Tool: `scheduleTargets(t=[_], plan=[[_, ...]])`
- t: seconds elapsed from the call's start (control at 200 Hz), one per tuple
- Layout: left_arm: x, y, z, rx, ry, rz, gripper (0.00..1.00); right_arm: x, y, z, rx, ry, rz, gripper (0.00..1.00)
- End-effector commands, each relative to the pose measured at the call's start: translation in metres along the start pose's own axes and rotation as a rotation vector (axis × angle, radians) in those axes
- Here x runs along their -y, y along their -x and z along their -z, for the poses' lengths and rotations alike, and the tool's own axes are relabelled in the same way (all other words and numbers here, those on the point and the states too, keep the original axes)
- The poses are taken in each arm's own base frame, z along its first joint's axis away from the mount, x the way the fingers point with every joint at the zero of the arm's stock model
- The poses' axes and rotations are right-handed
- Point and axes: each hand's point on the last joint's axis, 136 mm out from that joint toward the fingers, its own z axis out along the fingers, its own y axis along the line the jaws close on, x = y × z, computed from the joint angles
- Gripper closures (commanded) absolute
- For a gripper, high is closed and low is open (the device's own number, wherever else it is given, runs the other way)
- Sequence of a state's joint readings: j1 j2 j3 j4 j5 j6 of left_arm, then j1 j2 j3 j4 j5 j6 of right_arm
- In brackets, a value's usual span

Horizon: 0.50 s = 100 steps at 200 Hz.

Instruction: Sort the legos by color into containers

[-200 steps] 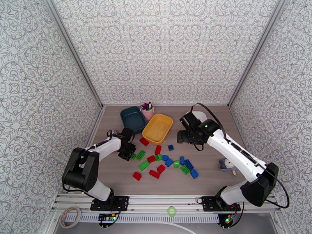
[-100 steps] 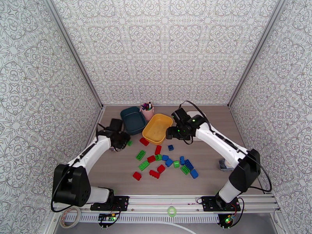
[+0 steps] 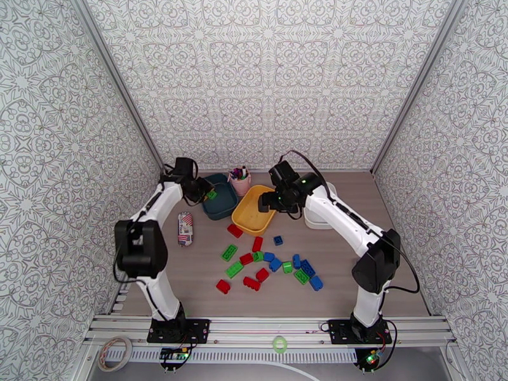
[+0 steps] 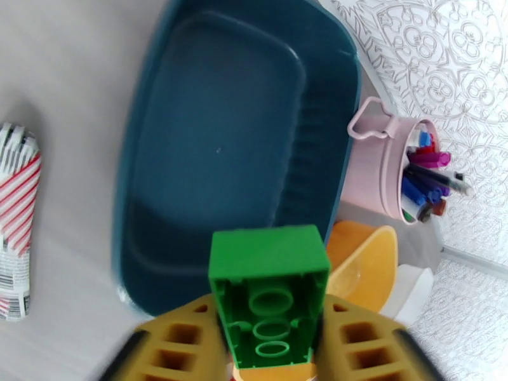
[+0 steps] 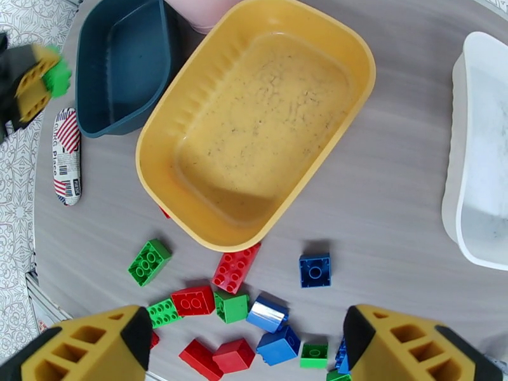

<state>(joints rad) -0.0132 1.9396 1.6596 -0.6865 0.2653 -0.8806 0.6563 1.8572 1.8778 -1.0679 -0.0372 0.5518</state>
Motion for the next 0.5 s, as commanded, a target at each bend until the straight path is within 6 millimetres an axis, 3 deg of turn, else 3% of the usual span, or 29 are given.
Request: scheduleTargets(t=[0.0,0.24,0.37,0.495], plan=[[0.007,0.005,0.008,-0.007,0.024,-0.034,0.30,0.009,-0.002,0.008,0.000,-0.036,0.006,0.12],[0.008,0.003,0.042,0.055,0.009,-0.091,0.28,0.021,-0.020,0.011,-0.005,-0.049,-0.011,0.10],[-0.002,-0.017,0.063,0.058,-0.006,-0.112,0.28,0.025,-0.030,0.011,-0.014,-0.038,-0.029,0.10],[-0.013,-0.052,0.077,0.008,-0.041,-0.159,0.23,0.026,-0.041,0.009,-0.037,-0.023,-0.047,0.12]])
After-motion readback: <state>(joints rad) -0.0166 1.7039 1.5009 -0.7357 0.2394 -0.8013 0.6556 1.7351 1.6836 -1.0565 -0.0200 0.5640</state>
